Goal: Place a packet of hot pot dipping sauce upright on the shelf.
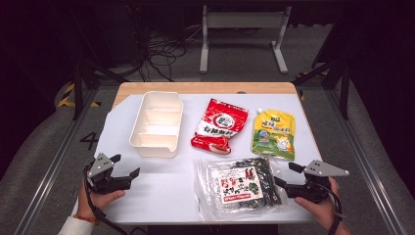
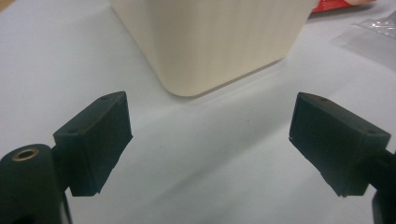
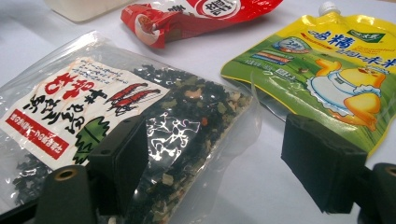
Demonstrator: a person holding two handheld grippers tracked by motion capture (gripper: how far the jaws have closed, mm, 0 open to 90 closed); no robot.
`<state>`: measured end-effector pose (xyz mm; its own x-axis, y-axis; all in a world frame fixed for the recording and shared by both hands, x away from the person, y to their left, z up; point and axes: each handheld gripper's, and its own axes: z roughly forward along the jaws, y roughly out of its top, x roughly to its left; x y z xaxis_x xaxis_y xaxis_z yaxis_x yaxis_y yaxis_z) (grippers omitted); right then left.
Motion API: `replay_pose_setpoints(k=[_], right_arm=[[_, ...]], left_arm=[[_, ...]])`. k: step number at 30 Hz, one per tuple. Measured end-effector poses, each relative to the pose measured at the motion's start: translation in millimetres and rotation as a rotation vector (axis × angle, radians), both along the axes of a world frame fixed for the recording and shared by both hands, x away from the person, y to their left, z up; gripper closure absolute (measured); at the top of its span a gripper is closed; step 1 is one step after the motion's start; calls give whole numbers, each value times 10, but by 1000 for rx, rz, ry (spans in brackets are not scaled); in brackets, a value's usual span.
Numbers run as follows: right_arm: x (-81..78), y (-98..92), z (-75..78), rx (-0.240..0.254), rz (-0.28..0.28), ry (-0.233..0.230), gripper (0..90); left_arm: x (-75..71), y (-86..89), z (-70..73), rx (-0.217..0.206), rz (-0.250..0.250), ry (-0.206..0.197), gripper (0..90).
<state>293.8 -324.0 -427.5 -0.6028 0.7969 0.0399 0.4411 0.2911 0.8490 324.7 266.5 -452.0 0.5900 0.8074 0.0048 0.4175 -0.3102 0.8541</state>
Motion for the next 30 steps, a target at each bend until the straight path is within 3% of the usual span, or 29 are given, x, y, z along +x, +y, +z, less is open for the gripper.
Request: replay_pose_setpoints(k=[3,5,11,13,20,24,26,30], right_arm=[[11,3,-4,-1,1,3,234],[20,17,1,0,3,2,236],[81,109,9,-13,19,7,287],[107,133,24,5,22,10,311],[283,331,135,23,35,57,346],[449,482,142,25,53,111,329],[602,628,179,69,75,160,309],[720,759,236,67,80,139,305]], left_arm=[[-55,-30,16,-3,-17,-11,134],[-116,-54,23,-21,-58,-16,135],[-203,-103,19,-16,-125,-23,126],[-220,-117,14,-4,-135,-26,127],[-256,-156,-33,30,-153,-5,129],[-270,-123,-20,14,-142,-4,130],[-272,-139,-9,18,-145,-6,142],[-260,-166,-26,39,-144,3,139]])
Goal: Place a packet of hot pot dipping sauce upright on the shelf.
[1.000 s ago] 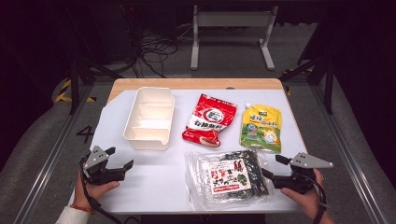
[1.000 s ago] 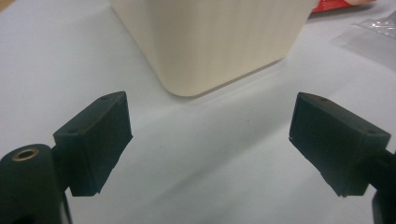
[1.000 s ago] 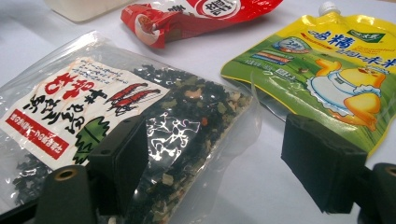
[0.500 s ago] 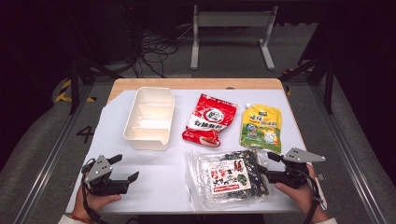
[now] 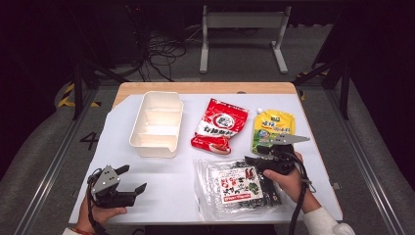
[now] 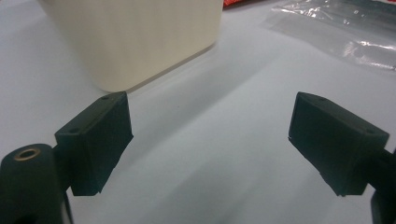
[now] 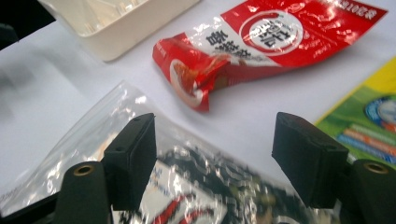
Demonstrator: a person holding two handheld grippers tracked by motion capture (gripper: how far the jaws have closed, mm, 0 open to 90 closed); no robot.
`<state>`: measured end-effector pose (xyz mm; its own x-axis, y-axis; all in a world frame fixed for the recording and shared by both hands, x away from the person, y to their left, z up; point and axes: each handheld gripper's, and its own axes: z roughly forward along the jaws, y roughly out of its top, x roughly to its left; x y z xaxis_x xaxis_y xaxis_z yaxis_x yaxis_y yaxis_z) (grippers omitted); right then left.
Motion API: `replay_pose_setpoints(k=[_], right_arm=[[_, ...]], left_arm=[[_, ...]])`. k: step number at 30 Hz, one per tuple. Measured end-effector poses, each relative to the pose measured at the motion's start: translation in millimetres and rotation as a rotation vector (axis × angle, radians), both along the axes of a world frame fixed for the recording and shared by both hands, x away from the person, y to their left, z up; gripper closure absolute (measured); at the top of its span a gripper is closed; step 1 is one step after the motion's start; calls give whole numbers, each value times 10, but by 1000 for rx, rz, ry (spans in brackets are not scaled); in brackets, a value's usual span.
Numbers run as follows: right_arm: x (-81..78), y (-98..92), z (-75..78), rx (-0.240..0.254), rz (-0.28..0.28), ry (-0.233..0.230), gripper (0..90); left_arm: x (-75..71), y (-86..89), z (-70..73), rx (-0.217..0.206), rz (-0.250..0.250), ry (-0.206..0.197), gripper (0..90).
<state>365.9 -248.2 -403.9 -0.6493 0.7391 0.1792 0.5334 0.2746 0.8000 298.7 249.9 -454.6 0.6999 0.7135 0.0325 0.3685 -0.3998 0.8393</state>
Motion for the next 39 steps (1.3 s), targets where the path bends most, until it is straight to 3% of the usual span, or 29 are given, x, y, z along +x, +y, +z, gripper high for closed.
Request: replay_pose_setpoints(k=[4,11,15,20,25,29,32,34,39], right_arm=[[170,156,5,-14,-2,17,294],[460,370,-57,-52,-18,86,257],[610,436,-76,-39,-40,120,259],[829,535,-186,-35,-72,211,259],[952,588,-303,-10,-96,286,247],[1015,664,-358,-13,-98,313,241],[1047,712,-371,-7,-100,329,302],[1076,738,-388,12,-90,346,393],[1101,752,-392,36,-30,384,583]], left_arm=[[7,-7,-10,2,1,13,138],[18,-72,-19,32,-39,10,139],[20,-99,-13,34,-46,7,138],[10,-151,-18,45,-60,5,138],[11,-161,-24,44,-67,9,138],[9,-174,-17,47,-74,7,138],[8,-204,-5,34,-88,7,138],[4,-248,-2,33,-102,17,138],[12,-282,-2,32,-119,18,138]])
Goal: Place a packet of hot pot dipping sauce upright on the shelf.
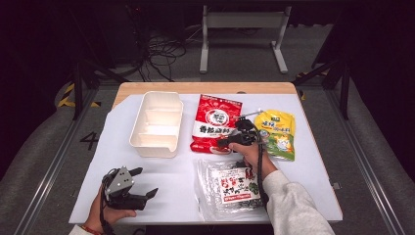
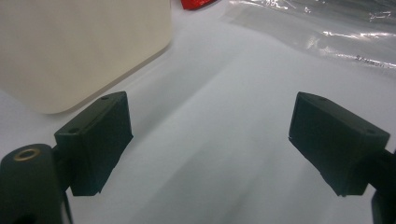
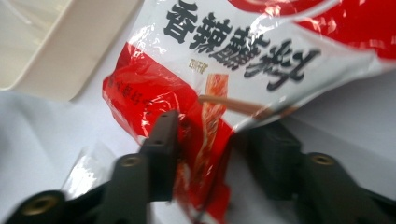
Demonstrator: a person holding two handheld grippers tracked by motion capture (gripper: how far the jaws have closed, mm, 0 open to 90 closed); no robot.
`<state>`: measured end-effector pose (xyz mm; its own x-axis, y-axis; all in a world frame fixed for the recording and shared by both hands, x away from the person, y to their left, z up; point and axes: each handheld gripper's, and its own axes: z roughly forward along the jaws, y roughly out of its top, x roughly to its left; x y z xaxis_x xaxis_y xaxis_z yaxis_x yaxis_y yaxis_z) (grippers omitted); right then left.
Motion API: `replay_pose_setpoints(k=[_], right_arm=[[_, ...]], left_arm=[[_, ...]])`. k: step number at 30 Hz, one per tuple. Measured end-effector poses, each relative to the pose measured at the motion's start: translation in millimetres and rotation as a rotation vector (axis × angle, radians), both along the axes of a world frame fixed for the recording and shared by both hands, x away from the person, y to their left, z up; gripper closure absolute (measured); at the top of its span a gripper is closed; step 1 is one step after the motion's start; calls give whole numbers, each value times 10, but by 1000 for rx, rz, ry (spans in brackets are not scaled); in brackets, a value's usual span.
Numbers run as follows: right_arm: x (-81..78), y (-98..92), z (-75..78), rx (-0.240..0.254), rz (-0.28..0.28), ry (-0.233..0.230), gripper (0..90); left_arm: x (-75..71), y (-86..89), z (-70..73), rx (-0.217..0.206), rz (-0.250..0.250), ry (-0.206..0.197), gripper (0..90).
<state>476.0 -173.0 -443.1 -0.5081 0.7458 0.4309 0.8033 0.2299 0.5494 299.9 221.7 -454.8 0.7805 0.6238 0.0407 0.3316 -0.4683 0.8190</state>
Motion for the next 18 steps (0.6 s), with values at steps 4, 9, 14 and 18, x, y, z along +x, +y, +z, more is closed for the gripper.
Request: replay_pose_setpoints(k=[4,9,14,18], right_arm=[[-20,20,20,1,40,-23,705],[-95,17,41,-9,63,-86,748],[-192,30,87,-38,89,-159,754],[-240,4,140,-46,99,-192,757]], left_arm=[[10,-1,4,-8,-1,3,139],[35,-9,31,-14,-1,-3,140],[68,-32,125,-22,-3,-23,142],[156,-44,319,-91,5,-30,139]])
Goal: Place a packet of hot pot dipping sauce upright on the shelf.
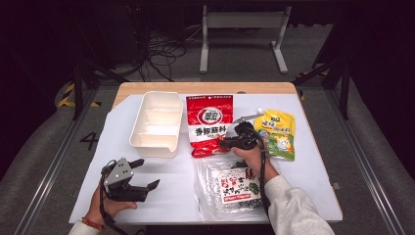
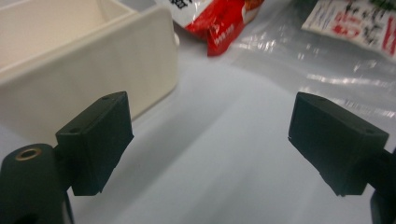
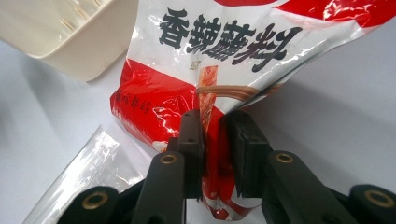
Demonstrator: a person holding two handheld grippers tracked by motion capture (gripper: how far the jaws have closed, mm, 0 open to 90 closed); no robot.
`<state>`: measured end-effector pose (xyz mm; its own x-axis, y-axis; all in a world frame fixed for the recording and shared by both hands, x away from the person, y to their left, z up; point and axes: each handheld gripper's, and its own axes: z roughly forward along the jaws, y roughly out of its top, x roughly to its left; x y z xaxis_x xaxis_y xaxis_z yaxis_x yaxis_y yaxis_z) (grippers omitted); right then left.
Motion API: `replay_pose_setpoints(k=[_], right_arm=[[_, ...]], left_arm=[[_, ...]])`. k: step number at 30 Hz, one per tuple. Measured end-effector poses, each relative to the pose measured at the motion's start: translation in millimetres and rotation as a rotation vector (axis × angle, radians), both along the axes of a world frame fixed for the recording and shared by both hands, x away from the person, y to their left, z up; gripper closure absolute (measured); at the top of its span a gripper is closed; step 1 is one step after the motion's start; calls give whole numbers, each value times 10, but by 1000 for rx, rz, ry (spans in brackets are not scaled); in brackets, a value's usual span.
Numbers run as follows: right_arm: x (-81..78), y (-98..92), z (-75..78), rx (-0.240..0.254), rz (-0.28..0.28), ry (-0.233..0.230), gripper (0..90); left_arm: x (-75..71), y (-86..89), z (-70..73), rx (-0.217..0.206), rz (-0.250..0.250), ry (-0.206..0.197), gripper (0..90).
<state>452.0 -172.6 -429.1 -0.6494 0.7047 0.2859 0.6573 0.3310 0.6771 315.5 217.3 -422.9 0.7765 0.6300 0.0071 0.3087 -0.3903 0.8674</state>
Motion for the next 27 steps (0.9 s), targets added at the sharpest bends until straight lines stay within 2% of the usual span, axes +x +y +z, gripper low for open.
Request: replay_pose_setpoints(k=[2,9,13,15,16,18,20,21,25,27], right_arm=[[-23,-9,26,3,1,-13,758],[-146,-53,146,36,23,-77,760],[-260,-97,215,46,41,-137,761],[-338,-157,253,74,57,-165,761],[-338,-157,253,74,57,-165,761],[-408,-199,285,66,53,-202,761],[-467,-277,302,99,57,-220,761],[-503,-303,314,104,56,-237,761],[-657,-353,373,129,91,-284,761],[-714,-355,393,136,99,-300,761]], left_arm=[[41,-28,73,-15,-13,-3,139],[173,-208,206,-8,-45,-9,123],[242,-313,249,-40,-63,10,116],[261,-354,269,-48,-67,9,115],[270,-388,286,-53,-74,12,115],[286,-463,320,-62,-89,6,112],[311,-550,351,-71,-104,0,104],[337,-605,363,-67,-113,4,101],[450,-782,410,-94,-161,41,77],[497,-853,448,-94,-169,41,77]])
